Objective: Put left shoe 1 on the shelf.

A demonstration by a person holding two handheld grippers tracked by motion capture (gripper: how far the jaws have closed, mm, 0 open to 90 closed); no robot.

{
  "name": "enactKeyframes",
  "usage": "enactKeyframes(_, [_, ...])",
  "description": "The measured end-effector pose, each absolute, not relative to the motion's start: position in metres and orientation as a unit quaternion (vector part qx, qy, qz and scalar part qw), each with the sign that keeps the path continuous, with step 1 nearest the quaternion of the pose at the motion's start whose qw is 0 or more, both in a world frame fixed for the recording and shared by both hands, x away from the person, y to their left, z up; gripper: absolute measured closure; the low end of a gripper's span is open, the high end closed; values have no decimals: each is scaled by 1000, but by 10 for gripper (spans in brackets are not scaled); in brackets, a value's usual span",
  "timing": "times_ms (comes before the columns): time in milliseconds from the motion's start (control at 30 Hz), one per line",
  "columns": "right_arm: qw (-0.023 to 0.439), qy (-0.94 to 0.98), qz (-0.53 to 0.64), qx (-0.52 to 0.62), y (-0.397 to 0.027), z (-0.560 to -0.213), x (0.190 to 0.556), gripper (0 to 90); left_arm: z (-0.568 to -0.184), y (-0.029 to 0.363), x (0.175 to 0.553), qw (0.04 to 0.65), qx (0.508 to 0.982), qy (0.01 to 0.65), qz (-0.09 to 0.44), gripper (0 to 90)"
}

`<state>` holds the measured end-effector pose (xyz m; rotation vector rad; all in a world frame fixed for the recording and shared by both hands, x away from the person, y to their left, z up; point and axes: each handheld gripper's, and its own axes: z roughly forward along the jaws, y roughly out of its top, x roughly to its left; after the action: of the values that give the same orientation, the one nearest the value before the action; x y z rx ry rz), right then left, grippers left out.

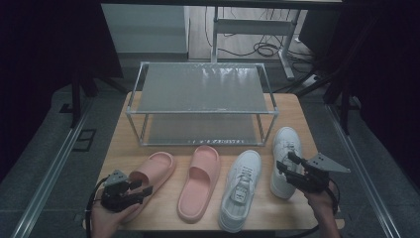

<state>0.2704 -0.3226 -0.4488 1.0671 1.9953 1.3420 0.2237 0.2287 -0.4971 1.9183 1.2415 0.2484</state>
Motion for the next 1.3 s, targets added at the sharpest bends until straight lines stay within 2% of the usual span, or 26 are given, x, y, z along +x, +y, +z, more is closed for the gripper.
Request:
enactKeyframes(267, [254, 734, 495, 390, -322, -448, 270, 440, -503, 223, 228, 408, 759, 495, 109, 515])
enactKeyframes(300, [252, 735, 494, 390, -321, -449, 271, 440, -503, 222, 229, 406, 759, 496, 112, 564])
enactKeyframes(567, [253, 735, 494, 390, -321, -449, 270, 440, -508, 215, 235, 397, 767, 491, 117, 712])
enactKeyframes(800, [251, 736, 493, 389, -320, -449, 270, 441, -514, 205, 242, 382, 778, 482, 125, 796])
enactKeyframes(1067, [252, 736, 494, 389, -320, -449, 270, 440, -510, 201, 242, 374, 782, 475, 152, 847])
enactKeyframes(1300, [253, 733, 495, 391, -322, -448, 270, 440, -503, 203, 243, 377, 779, 476, 158, 851])
